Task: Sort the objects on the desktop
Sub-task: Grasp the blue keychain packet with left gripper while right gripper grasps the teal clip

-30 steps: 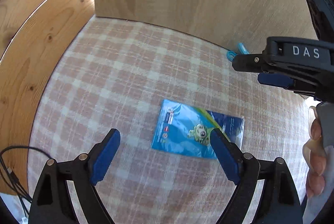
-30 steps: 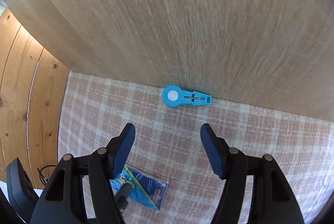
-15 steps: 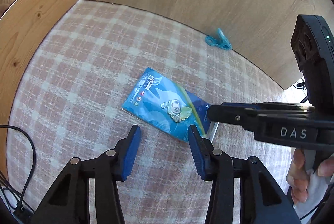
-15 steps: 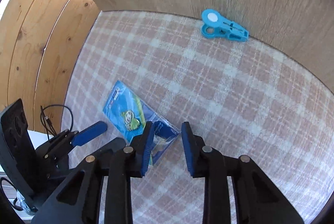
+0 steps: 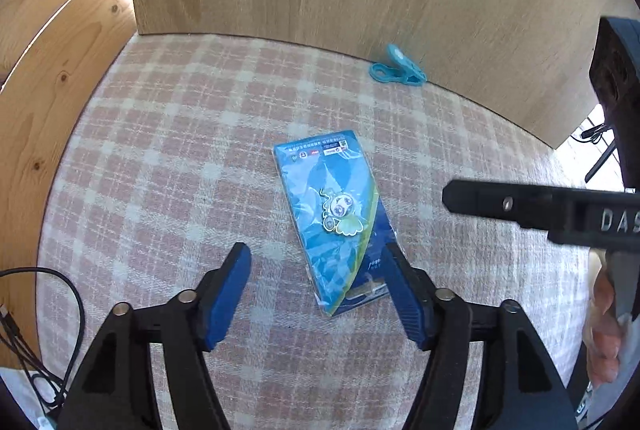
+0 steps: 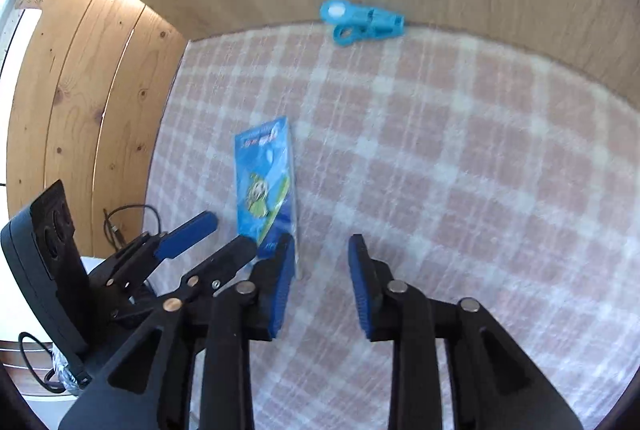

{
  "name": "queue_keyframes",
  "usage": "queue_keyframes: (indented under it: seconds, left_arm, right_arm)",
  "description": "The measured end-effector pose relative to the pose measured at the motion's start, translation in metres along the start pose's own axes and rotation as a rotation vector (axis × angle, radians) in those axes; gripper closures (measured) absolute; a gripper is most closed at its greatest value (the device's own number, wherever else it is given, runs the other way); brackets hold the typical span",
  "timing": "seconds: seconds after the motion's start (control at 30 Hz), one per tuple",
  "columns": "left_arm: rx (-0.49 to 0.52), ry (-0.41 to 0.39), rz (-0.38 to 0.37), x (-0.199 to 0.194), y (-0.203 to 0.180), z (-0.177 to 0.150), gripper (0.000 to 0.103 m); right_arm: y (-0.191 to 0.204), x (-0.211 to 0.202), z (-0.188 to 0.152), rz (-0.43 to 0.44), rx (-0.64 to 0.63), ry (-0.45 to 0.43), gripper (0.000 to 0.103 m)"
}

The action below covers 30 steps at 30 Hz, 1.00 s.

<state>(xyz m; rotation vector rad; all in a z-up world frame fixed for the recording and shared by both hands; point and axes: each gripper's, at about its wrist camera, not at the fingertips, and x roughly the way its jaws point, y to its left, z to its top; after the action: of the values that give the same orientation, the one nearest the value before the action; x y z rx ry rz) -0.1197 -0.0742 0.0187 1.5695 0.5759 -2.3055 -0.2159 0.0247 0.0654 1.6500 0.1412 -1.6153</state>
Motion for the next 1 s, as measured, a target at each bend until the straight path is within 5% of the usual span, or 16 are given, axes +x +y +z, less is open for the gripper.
queue_keyframes:
  seconds: [0.03,0.07,0.2,0.33,0.7,0.9,1.0]
  left_arm:
    - [-0.006,-0.007,0.003,0.0,-0.003,0.002,0.028]
    - [-0.015,-0.008,0.014,0.002,-0.005,0.004,0.028]
    - [-0.013,-0.004,0.056,0.014,-0.019,0.01,0.028]
    - [-0.006,-0.001,0.098,0.026,-0.024,0.014,0.028]
    - [-0.009,-0.025,0.167,0.034,-0.016,0.028,0.027]
    - [-0.015,-0.029,0.164,0.027,-0.003,0.034,0.048]
    - [-0.003,-0.029,0.161,0.025,-0.001,0.034,0.048]
  right_arm:
    - [0.0,-0.005,0.007,-0.031,-0.002,-0.035,0.045]
    - [0.002,-0.01,0.014,-0.051,-0.008,-0.066,0.043]
    - [0.012,-0.013,0.047,-0.149,-0.015,-0.146,0.042]
    - [0.009,-0.006,0.073,-0.151,0.07,-0.155,0.042]
    - [0.006,0.02,0.096,-0.268,0.127,-0.192,0.042]
    - [0.004,0.023,0.1,-0.288,0.12,-0.201,0.041]
    - [0.003,0.021,0.098,-0.309,0.101,-0.207,0.05]
